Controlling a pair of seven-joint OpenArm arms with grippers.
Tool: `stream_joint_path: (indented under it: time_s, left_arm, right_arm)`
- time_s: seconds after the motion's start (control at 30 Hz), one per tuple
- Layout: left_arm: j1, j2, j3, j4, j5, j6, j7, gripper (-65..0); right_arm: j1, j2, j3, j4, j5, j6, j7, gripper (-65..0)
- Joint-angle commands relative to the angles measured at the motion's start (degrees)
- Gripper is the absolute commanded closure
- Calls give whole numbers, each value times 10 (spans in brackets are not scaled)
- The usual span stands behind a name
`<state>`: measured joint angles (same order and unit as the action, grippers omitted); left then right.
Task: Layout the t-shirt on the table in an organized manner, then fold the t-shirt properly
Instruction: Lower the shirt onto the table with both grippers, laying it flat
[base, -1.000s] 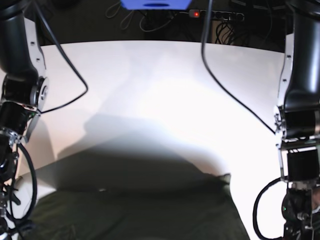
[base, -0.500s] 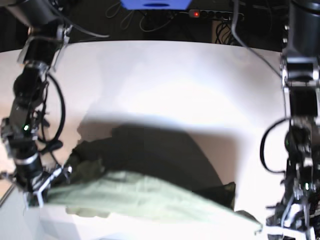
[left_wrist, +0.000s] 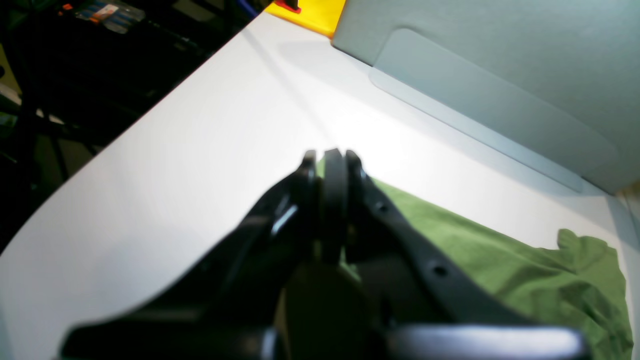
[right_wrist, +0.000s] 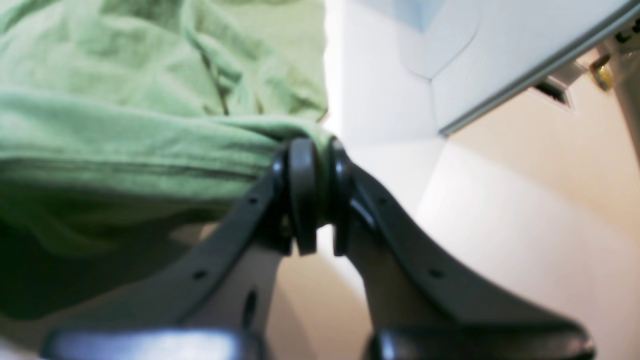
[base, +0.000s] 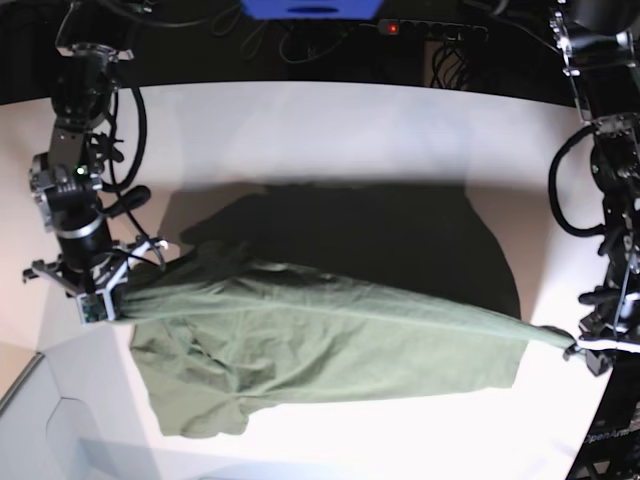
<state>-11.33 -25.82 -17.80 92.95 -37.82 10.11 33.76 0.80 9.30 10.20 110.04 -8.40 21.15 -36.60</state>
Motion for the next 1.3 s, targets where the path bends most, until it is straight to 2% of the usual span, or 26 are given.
stream_joint_path:
  time_s: [0.0, 0.07, 0.13, 0.23, 0.3, 0.43, 0.6, 0.73, 1.07, 1.2, 1.27]
  left_arm:
    - [-19, -10, -4, 10, -1, -1, -12, -1]
    - [-49, -10, -2, 6, -1, -1, -12, -1]
    - [-93, -8, 5, -17, 0, -1, -9, -1]
    - [-180, -1, 50, -82, 5, -1, -13, -1]
    - [-233, 1, 80, -133, 5, -1, -14, -1]
    - [-343, 32, 144, -234, 5, -2, -15, -1]
    - [-450, 59, 229, -340, 6, -2, -100, -1]
    - [-497, 64, 278, -349, 2, -2, -153, -1]
    - [-598, 64, 279, -333, 1, -2, -155, -1]
    - [-594, 61, 280, -329, 0, -2, -152, -1]
    - [-555, 57, 279, -300, 0, -2, -151, -1]
  right_arm:
    - [28, 5, 4, 17, 2, 14, 18, 0]
    - [58, 8, 6, 19, 0, 31, 16, 0]
    - [96, 18, 5, 17, 0, 31, 16, 0]
    - [159, 32, 2, -11, 0, 31, 16, 0]
    - [209, 38, 2, -48, 0, 31, 16, 0]
    - [303, 58, 3, -149, -1, 31, 16, 0]
    - [430, 85, 0, -247, -1, 30, 16, 0]
    - [501, 95, 0, -260, -1, 30, 16, 0]
    - [547, 104, 5, -238, -1, 29, 16, 0]
    - [519, 104, 6, -208, -1, 29, 15, 0]
    - [479, 103, 6, -173, -1, 29, 15, 0]
